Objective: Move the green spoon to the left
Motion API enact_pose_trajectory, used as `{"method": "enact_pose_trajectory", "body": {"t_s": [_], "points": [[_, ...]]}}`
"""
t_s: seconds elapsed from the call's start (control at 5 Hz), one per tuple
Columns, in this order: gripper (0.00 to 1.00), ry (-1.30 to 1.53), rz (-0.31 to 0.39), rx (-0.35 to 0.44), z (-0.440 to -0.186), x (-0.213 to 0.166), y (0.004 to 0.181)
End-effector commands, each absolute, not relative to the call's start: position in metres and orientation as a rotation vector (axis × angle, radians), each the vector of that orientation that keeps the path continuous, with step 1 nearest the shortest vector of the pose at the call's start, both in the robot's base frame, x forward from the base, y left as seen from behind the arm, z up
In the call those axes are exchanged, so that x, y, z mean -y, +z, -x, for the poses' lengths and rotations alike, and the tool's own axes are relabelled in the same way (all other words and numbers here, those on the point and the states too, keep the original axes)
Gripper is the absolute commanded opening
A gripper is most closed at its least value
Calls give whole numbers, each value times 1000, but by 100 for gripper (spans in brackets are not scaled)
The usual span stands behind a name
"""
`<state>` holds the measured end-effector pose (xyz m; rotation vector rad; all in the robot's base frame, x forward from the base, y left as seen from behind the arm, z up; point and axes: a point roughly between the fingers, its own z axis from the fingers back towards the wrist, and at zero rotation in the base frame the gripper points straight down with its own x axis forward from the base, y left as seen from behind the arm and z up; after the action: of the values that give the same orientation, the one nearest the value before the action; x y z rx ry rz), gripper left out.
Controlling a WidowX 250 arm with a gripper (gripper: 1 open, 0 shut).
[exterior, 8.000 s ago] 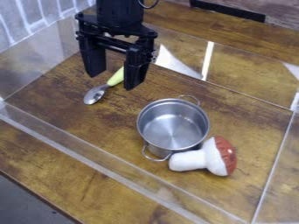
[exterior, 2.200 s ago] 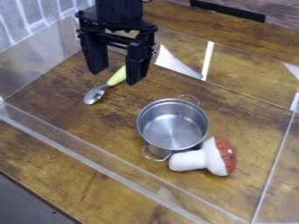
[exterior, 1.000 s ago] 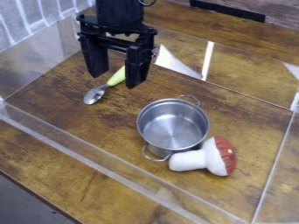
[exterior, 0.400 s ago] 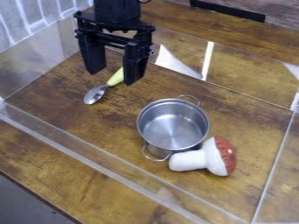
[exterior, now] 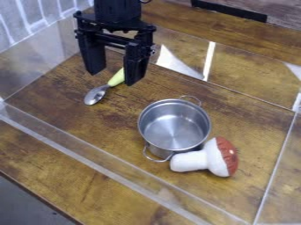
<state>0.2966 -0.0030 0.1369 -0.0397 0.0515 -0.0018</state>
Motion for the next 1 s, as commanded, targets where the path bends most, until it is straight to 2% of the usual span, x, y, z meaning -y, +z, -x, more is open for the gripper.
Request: {"method": "enact_pose_trajectory", "body": {"t_s": [0.0,0.4,0.8], "points": [[100,-2,37,-22,-302,3,143],[100,4,42,-61,-308,6,127],[100,3,49,-67,-322,10,120]]}}
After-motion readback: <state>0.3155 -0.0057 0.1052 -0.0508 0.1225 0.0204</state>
